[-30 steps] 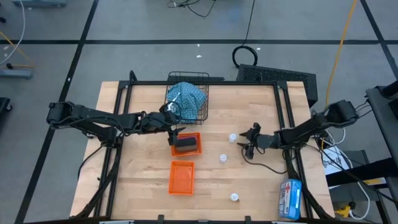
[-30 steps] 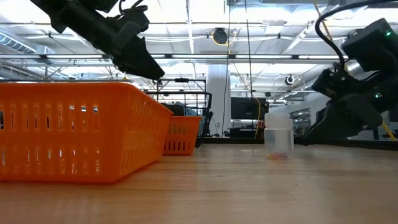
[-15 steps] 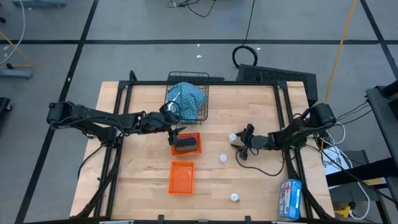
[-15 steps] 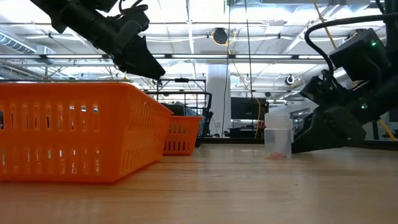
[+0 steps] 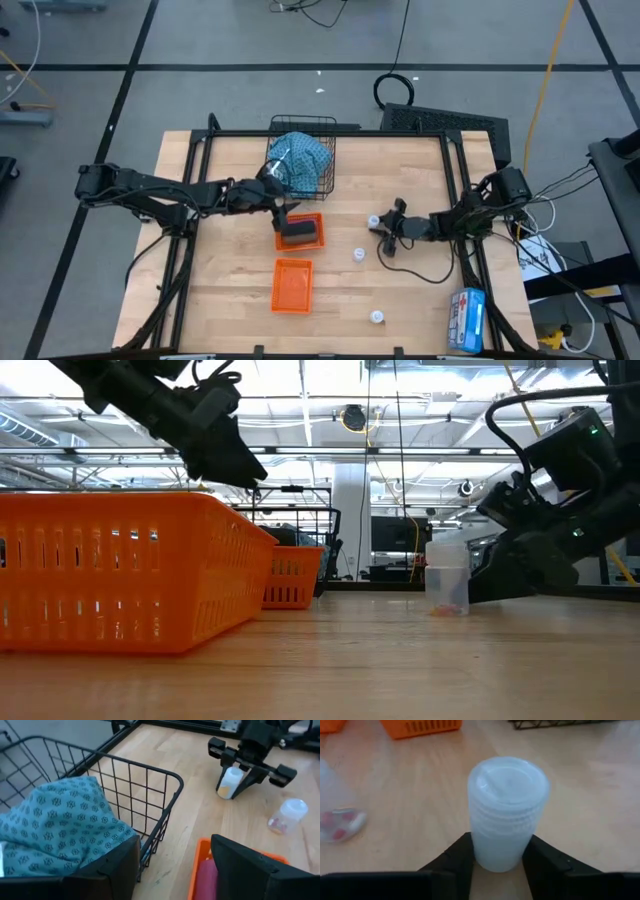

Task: Pick & Place Medicine items
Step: Put the top white medicine bottle into the bottom orange bin

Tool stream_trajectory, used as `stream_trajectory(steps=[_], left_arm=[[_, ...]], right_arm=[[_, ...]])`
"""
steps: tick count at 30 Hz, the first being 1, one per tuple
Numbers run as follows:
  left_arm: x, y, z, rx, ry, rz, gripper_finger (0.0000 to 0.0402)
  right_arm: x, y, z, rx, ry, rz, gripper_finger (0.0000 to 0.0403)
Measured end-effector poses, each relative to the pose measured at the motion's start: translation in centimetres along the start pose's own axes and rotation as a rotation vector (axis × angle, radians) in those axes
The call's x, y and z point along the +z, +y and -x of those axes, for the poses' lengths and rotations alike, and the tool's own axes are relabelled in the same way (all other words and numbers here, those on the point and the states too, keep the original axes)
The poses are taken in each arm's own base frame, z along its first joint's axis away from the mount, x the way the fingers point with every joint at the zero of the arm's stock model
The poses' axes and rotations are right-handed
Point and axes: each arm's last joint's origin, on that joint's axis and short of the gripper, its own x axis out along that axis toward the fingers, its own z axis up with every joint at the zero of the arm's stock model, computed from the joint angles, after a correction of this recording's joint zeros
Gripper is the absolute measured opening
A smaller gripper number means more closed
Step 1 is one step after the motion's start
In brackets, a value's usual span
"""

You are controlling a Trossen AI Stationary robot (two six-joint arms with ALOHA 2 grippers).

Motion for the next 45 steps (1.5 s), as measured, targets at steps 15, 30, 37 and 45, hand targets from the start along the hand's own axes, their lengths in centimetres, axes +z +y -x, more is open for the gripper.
stream_trajectory(steps=[15, 30, 37, 45], left_arm=[[7.2, -1.3, -1.6, -0.124, 0.205, -0.059, 0.0248], [9.6, -5.7, -10.9, -0.166, 0.453, -0.380, 0.0248], [9.2, -6.1, -11.7, -0.220, 0.456, -0.337, 0.0248], [8.4, -6.5, -12.9, -0.235, 0.456, -0.297, 0.0248]], right_arm=[[5.1, 0.7, -4.3, 0.125, 0.006, 0.076, 0.0131], [10.6, 1.4, -6.6, 0.114, 0.036, 0.251, 0.0131], [11.3, 1.4, -6.0, 0.112, 0.004, 0.260, 0.0135], [11.5, 1.4, -5.9, 0.114, -0.013, 0.265, 0.0135]])
